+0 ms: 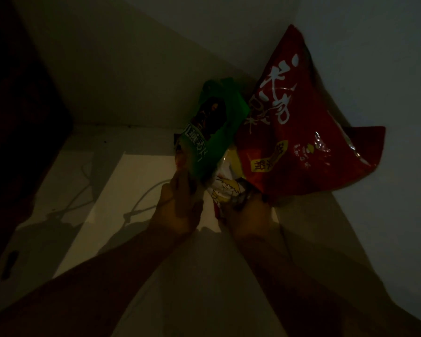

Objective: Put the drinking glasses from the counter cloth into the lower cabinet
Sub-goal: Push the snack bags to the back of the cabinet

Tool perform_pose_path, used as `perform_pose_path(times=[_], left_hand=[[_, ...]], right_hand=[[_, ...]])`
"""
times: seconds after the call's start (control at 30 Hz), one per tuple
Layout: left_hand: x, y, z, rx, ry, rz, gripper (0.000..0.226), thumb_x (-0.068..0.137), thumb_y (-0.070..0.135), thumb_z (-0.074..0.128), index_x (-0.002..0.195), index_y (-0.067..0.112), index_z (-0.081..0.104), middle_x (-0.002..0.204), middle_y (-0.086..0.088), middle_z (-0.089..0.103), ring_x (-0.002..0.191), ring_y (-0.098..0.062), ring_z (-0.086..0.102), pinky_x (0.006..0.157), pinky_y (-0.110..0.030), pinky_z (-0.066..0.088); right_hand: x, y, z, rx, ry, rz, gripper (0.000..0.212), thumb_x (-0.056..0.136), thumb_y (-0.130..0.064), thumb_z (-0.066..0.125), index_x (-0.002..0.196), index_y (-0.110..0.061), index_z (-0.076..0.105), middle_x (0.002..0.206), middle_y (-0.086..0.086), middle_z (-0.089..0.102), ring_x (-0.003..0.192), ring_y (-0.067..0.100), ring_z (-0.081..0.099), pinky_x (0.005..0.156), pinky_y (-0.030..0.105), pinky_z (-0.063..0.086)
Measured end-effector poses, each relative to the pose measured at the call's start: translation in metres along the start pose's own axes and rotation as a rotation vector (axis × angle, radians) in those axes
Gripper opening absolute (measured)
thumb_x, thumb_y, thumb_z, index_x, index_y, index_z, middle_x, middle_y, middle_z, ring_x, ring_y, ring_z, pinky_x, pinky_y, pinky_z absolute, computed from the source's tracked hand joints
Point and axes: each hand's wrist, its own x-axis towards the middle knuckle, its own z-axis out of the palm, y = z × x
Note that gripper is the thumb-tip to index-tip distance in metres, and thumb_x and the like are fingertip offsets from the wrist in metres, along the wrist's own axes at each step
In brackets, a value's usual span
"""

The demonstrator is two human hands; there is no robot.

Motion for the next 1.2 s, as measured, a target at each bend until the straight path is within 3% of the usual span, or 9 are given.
perform_pose_path(times=[0.17, 0.27, 0.33, 0.5, 0.7, 0.83, 1.0, 1.1, 1.2], left_hand=[[-0.02, 0.023, -0.002, 0.231, -0.026, -0.054, 0.065, 0.097, 0.035, 0.05, 0.151, 0.009, 0.026, 0.151, -0.014, 0.035, 0.134, -0.031, 0.036, 0.107, -0.04, 0.038], [-0.028, 0.029, -0.007, 0.416, -0.08, 0.036, 0.053, 0.097, 0.033, 0.05, 0.14, 0.002, 0.045, 0.134, -0.021, 0.054, 0.119, -0.038, 0.053, 0.096, -0.042, 0.046], [-0.036, 0.033, -0.01, 0.486, -0.045, 0.115, 0.048, 0.094, 0.034, 0.051, 0.129, 0.001, 0.057, 0.123, -0.02, 0.061, 0.107, -0.039, 0.062, 0.087, -0.043, 0.053], [-0.067, 0.037, -0.008, 0.553, -0.167, -0.001, 0.054, 0.096, 0.042, 0.048, 0.143, 0.016, 0.042, 0.146, -0.011, 0.041, 0.129, -0.035, 0.041, 0.1, -0.041, 0.039], [-0.115, 0.046, -0.01, 0.654, -0.25, 0.064, 0.054, 0.089, 0.042, 0.059, 0.132, 0.012, 0.052, 0.13, -0.015, 0.052, 0.114, -0.04, 0.048, 0.087, -0.044, 0.044], [-0.155, 0.048, -0.022, 0.661, -0.289, 0.177, 0.053, 0.08, 0.045, 0.05, 0.108, 0.002, 0.066, 0.098, -0.022, 0.064, 0.082, -0.044, 0.06, 0.06, -0.048, 0.054], [-0.249, 0.074, -0.043, 0.66, -0.593, -0.049, 0.069, 0.091, 0.056, 0.036, 0.144, 0.012, 0.036, 0.146, -0.015, 0.035, 0.131, -0.037, 0.034, 0.104, -0.049, 0.039], [-0.315, 0.113, -0.073, 0.586, -0.616, -0.117, 0.077, 0.085, 0.062, 0.031, 0.14, 0.01, 0.043, 0.142, -0.018, 0.039, 0.124, -0.039, 0.039, 0.098, -0.05, 0.042], [-0.367, 0.167, -0.106, 0.606, -0.766, -0.204, 0.049, 0.096, 0.046, 0.047, 0.133, 0.014, 0.045, 0.136, -0.014, 0.044, 0.121, -0.035, 0.043, 0.093, -0.041, 0.042]], right_hand=[[-0.017, 0.002, -0.01, -0.065, -0.033, 0.001, 0.04, 0.092, -0.033, 0.063, 0.124, -0.01, 0.055, 0.13, 0.014, 0.052, 0.117, 0.027, 0.05, 0.089, 0.028, 0.036], [-0.033, 0.005, -0.019, -0.106, -0.098, -0.015, 0.029, 0.094, -0.032, 0.057, 0.116, -0.013, 0.061, 0.127, 0.014, 0.053, 0.115, 0.026, 0.048, 0.084, 0.024, 0.031], [-0.047, 0.005, -0.023, -0.13, -0.118, -0.04, 0.032, 0.096, -0.03, 0.055, 0.12, -0.009, 0.06, 0.131, 0.014, 0.05, 0.115, 0.026, 0.049, 0.086, 0.023, 0.032], [-0.091, 0.009, -0.034, -0.344, -0.223, -0.148, 0.044, 0.098, -0.034, 0.05, 0.134, -0.009, 0.049, 0.14, 0.012, 0.04, 0.124, 0.028, 0.043, 0.102, 0.036, 0.041], [-0.138, 0.028, -0.049, -0.583, -0.262, -0.231, 0.046, 0.096, -0.037, 0.051, 0.135, -0.012, 0.048, 0.136, 0.012, 0.043, 0.123, 0.031, 0.039, 0.098, 0.041, 0.043], [-0.167, 0.041, -0.058, -0.621, -0.298, -0.246, 0.043, 0.096, -0.033, 0.049, 0.134, -0.012, 0.048, 0.138, 0.013, 0.043, 0.124, 0.033, 0.038, 0.098, 0.043, 0.04], [-0.257, 0.061, -0.095, -0.596, -0.386, -0.197, 0.042, 0.095, -0.024, 0.05, 0.134, -0.009, 0.046, 0.139, 0.015, 0.039, 0.123, 0.036, 0.037, 0.094, 0.043, 0.038], [-0.323, 0.059, -0.134, -0.571, -0.428, -0.146, 0.036, 0.095, -0.028, 0.049, 0.127, -0.01, 0.05, 0.137, 0.014, 0.041, 0.123, 0.036, 0.037, 0.096, 0.042, 0.037], [-0.384, 0.04, -0.179, -0.626, -0.519, -0.025, 0.042, 0.095, -0.035, 0.05, 0.13, -0.012, 0.051, 0.138, 0.015, 0.045, 0.129, 0.034, 0.04, 0.101, 0.04, 0.039]])
